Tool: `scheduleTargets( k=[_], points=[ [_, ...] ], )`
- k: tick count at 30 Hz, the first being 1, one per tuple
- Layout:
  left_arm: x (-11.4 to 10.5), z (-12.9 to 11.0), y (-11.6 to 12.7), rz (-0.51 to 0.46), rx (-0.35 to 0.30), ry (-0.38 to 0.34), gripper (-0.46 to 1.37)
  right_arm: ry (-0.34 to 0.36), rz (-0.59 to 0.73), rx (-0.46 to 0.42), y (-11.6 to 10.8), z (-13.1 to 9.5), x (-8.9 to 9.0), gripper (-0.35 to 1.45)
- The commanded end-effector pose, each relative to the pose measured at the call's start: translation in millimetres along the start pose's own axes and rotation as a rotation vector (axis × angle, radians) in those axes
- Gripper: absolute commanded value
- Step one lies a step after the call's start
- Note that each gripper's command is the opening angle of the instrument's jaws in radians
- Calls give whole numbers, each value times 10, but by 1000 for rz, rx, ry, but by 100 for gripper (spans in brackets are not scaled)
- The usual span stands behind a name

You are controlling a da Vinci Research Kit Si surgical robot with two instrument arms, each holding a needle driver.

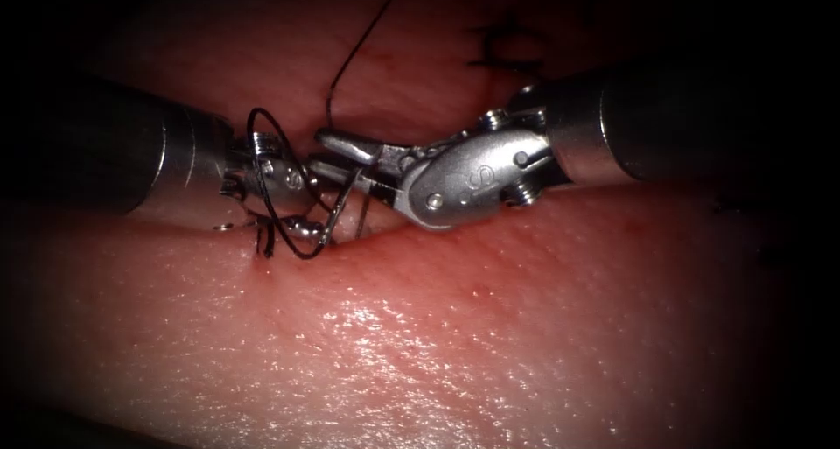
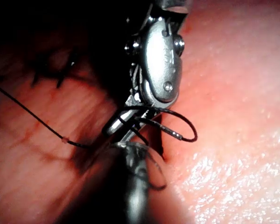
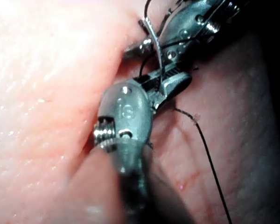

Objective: Wound Closure
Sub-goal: Throw suture through skin below wound

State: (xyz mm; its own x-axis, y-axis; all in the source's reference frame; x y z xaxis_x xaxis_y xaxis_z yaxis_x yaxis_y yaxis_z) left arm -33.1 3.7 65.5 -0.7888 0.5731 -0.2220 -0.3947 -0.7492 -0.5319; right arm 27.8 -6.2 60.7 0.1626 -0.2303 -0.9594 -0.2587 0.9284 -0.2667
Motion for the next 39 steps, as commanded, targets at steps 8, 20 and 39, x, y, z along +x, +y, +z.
scheduleTargets(
  k=[8,20,39],
  points=[
    [6,-33,22,-21,17,15,53,6,22,-14,1,-1,-2,-35],
    [4,-44,38,-30,17,12,16,6,75,-14,4,-3,-6,-35],
    [11,-40,59,-30,61,54,-7,16,316,32,33,-19,-33,-35]
  ],
)
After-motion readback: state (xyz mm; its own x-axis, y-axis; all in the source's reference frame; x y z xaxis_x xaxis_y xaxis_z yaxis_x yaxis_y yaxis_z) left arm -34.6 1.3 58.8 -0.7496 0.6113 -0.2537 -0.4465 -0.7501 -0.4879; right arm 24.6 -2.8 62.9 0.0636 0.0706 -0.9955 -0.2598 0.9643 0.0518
